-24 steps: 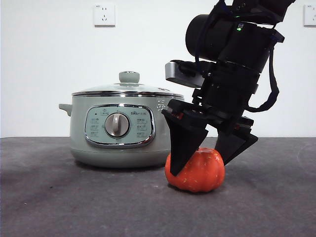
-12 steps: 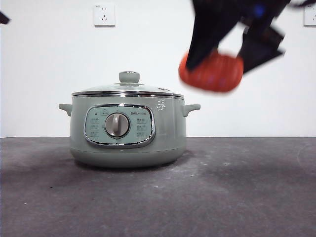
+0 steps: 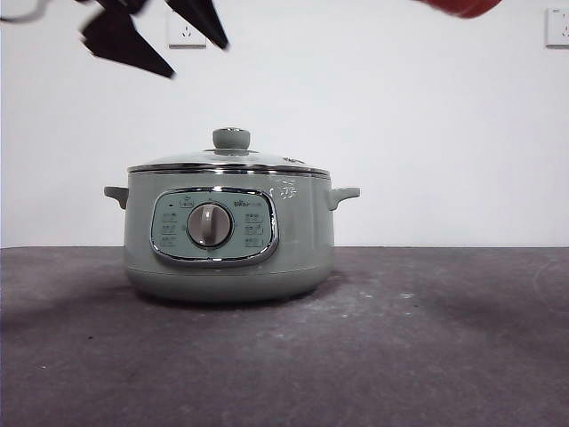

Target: Pick up the pumpkin,open the lid,put the pumpkin in the pot,close the lid

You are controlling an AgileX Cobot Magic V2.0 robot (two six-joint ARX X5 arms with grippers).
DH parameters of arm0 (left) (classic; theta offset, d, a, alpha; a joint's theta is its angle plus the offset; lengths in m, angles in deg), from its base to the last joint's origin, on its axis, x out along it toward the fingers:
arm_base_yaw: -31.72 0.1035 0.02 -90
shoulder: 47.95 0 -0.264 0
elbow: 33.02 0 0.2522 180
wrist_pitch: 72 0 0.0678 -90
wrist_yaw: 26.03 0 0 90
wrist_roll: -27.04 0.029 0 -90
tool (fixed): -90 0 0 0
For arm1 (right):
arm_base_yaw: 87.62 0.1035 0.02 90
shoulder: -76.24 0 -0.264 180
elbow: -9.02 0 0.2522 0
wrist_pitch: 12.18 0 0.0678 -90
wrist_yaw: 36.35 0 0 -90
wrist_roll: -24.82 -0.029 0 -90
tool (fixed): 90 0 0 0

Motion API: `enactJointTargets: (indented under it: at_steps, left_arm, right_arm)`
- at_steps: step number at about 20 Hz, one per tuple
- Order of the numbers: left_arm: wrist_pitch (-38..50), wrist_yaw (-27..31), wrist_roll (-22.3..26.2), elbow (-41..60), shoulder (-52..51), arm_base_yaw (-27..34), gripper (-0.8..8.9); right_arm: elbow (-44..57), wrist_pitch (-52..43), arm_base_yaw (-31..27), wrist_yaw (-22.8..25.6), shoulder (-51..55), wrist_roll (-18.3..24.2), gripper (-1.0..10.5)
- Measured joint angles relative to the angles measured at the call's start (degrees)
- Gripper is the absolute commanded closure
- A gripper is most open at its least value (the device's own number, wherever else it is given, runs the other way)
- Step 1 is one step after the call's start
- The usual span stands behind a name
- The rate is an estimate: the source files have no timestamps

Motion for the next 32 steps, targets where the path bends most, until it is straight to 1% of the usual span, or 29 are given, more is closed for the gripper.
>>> enactJointTargets:
  at_steps: [3,6,10,13,14,16,17,19,22,23,24,25,26,32]
  left_arm:
    - [0.57,2.1,1.07,-4.2,7.23,-1.44,0.6]
    - [2.91,2.45,1.46,-5.05,11.8,-2.29,0.6]
    - [3.32,3.78,1.9,-5.07,14.88,-2.82,0.6]
    - [3.5,4.22,1.95,-5.07,15.34,-2.95,0.66]
    - [3.74,4.68,1.97,-5.07,15.34,-3.08,1.11]
    - [3.28,5.05,2.1,-5.07,15.34,-3.15,3.58]
    - [2.99,5.05,2.14,-5.07,15.34,-3.17,4.46]
    - [2.43,5.05,2.32,-5.07,15.34,-3.17,5.28]
    - [2.43,5.49,2.34,-5.07,15.34,-3.15,6.93]
    - [2.45,5.88,2.32,-5.07,15.34,-3.13,7.29]
    - [2.86,5.53,3.32,-5.09,15.34,-3.08,7.69]
    - [2.84,5.38,2.93,-5.31,15.23,-3.17,8.11]
    - [2.86,5.75,3.04,-5.31,15.23,-3.26,8.26]
    - [2.89,5.64,3.34,-5.31,15.23,-3.26,8.22]
  right_arm:
    - [0.0,0.0,0.0,0.0,0.87,-1.25,9.6]
    - [0.0,0.07,0.0,0.02,0.9,-1.66,9.6]
    - [0.0,0.13,0.0,0.02,0.9,-1.84,9.6]
    - [0.0,0.17,0.0,0.02,0.9,-1.84,9.6]
    - [0.0,0.17,0.0,0.04,0.9,-1.84,9.6]
    - [0.0,0.17,0.0,0.96,0.9,-1.84,9.6]
    - [0.0,0.17,0.0,1.18,0.9,-1.84,9.6]
    - [0.0,0.17,0.0,1.27,0.9,-1.84,9.6]
    - [0.0,0.17,0.0,1.27,0.9,-1.84,9.6]
    - [0.0,0.2,0.0,1.27,0.9,-1.84,9.6]
    - [0.0,0.2,0.0,1.27,0.9,-1.84,9.6]
    - [0.0,0.2,0.0,1.27,0.9,-1.84,9.6]
    - [0.0,0.22,0.0,1.27,0.9,-1.84,9.6]
    - [0.0,0.28,0.0,1.27,0.9,-1.84,9.6]
